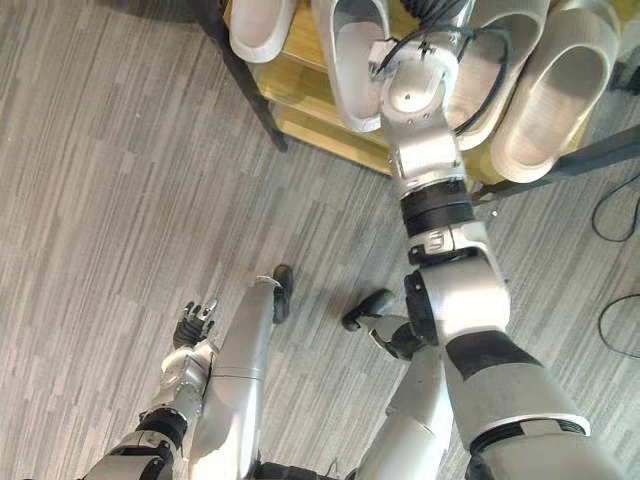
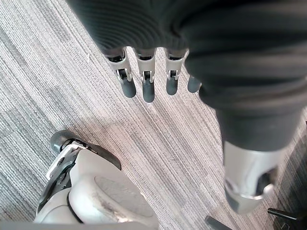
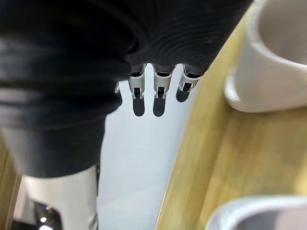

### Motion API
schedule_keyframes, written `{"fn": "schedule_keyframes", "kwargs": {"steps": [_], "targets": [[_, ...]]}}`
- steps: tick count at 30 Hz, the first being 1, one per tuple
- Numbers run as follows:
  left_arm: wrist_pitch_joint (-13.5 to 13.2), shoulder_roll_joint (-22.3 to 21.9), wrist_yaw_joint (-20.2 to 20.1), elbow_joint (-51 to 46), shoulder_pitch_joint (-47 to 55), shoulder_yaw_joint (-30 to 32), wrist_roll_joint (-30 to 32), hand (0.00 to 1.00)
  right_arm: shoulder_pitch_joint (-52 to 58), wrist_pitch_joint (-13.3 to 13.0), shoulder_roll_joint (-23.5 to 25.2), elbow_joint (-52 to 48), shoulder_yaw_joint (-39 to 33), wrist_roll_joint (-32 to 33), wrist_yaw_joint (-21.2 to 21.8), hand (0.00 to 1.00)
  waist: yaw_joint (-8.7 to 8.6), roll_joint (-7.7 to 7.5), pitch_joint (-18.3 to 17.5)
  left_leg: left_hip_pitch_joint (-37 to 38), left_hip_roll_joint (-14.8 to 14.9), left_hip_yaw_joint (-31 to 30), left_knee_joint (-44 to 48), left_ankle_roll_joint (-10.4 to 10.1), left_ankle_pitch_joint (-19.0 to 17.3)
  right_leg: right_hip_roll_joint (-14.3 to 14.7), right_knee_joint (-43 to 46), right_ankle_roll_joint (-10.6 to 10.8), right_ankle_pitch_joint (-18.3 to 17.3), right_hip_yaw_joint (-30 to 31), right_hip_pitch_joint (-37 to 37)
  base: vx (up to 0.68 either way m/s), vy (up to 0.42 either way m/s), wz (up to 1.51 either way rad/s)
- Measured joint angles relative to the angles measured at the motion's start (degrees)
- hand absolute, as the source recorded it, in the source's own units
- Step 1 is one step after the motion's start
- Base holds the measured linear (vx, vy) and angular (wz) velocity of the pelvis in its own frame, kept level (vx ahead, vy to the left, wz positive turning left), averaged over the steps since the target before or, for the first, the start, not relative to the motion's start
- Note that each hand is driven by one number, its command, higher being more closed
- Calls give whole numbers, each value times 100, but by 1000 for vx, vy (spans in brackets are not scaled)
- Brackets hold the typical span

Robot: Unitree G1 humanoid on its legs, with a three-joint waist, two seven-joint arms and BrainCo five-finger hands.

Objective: Organize the slippers on the shoe rack

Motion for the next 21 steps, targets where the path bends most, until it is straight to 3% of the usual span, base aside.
{"fn": "schedule_keyframes", "kwargs": {"steps": [6, 21], "targets": [[34, -32, -80, 0, 2, 163, 5, 0, 388, -145, 423, -203, -225, 256, 139, 0, -12, 0, 0, -3, 41, -7, 27, -16, -10, 40, 0, -2, -1, -1, 0, -15, 44, -2], [134, -100, -95, -1, 1, 442, 7, 0, 1084, -247, 951, -205, -649, 667, 321, 0, -19, -1, -2, -27, 71, -30, 86, -25, -34, 79, 9, -2, -1, 0, -2, -13, 68, -1]]}}
